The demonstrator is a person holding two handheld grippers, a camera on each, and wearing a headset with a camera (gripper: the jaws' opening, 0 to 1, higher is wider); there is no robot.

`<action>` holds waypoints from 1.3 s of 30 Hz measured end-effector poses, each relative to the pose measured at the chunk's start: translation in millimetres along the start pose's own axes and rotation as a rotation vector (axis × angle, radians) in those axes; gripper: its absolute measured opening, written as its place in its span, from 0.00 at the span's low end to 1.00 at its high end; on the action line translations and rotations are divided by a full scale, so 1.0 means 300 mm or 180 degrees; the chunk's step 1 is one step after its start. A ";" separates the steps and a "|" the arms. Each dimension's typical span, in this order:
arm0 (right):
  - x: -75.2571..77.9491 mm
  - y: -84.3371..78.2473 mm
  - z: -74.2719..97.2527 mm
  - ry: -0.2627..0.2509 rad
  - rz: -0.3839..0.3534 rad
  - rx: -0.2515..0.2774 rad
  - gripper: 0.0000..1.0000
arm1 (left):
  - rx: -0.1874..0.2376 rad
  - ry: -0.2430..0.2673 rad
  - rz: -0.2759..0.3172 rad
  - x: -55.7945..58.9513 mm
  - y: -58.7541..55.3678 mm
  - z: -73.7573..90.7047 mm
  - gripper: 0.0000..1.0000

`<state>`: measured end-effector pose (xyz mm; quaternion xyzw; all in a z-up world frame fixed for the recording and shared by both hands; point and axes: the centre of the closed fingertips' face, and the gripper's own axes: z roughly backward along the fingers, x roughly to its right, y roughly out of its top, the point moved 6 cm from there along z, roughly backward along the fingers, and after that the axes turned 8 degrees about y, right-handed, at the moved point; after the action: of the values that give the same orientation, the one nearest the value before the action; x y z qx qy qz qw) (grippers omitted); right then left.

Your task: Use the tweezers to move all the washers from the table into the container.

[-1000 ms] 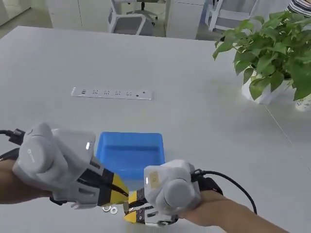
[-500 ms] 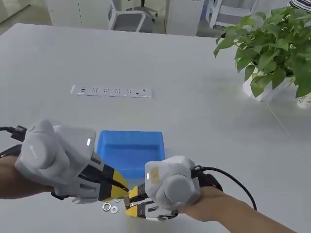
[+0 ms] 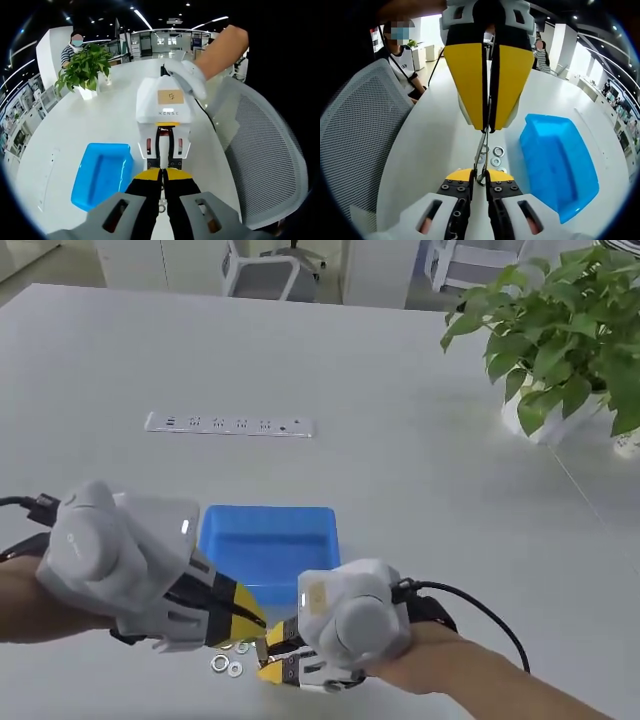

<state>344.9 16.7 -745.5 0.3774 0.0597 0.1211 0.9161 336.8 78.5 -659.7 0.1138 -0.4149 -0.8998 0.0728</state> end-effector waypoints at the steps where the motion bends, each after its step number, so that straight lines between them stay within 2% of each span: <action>1: 0.000 -0.001 0.000 0.0000 -0.0011 0.0004 0.11 | 0.0003 0.0001 0.0003 -0.001 0.000 0.000 0.05; 23: -0.003 -0.002 0.003 -0.0023 -0.0166 0.0049 0.08 | 0.0001 -0.0023 0.0048 0.015 0.019 0.008 0.06; 30: -0.004 -0.003 0.004 -0.0035 -0.0161 0.0065 0.08 | -0.0017 -0.0037 0.0061 0.008 0.008 0.002 0.06; 36: -0.003 -0.005 0.006 -0.0038 -0.0176 0.0078 0.08 | 0.0023 -0.0018 0.0092 -0.001 0.008 0.005 0.10; 39: -0.004 -0.006 0.007 -0.0035 -0.0180 0.0082 0.08 | 0.0038 0.0006 0.0116 -0.003 0.009 0.010 0.15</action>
<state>344.5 13.7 -745.2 0.3880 0.0669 0.0923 0.9146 337.0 79.3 -655.8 0.1075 -0.4222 -0.8957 0.0889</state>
